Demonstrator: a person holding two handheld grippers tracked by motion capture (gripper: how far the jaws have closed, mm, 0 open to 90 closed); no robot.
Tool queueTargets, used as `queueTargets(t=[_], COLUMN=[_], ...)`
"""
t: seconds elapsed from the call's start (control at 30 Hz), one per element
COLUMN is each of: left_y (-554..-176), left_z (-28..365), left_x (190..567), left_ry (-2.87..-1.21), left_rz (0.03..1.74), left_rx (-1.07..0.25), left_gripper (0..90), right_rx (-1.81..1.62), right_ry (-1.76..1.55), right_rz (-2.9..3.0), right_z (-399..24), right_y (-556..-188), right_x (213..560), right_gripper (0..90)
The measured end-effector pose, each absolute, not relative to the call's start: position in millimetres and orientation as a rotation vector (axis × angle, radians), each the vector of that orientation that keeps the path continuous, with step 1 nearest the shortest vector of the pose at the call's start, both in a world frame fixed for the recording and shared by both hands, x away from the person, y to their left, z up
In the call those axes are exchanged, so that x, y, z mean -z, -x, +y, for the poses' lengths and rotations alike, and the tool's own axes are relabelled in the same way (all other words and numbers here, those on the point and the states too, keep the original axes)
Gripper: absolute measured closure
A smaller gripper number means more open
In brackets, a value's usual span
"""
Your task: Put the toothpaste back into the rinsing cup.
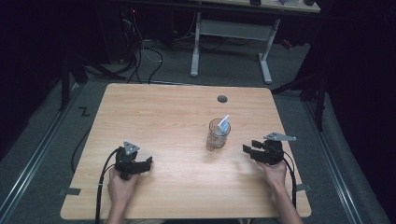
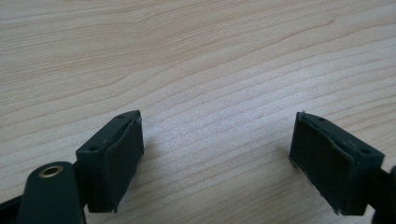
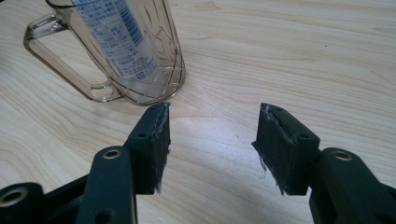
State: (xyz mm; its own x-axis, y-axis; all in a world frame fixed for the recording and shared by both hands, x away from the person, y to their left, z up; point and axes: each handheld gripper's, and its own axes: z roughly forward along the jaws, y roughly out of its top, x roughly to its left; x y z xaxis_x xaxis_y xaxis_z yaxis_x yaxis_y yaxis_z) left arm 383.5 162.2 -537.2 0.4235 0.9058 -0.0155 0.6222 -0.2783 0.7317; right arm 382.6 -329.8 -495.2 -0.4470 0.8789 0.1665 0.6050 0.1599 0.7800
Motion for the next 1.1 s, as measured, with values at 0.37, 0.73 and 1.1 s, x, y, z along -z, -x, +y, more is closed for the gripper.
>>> queueTargets(t=[0.37,0.73,1.1], left_y=[-384,-384,-384], left_z=[162,162,162], left_x=[537,537,537], left_ry=[-2.008,-2.009,-2.009], left_rz=[1.288,1.287,1.287], left_rx=[-0.542,-0.541,-0.542], left_gripper=[17.5,17.5,17.5], right_rx=[-1.143,-1.095,-1.035], right_ry=[-1.455,-1.465,-1.447], right_rz=[2.115,2.116,2.116], right_z=[-330,-331,-326], right_y=[-390,-395,-398], right_x=[504,511,517], right_gripper=[44.9,45.0,44.9])
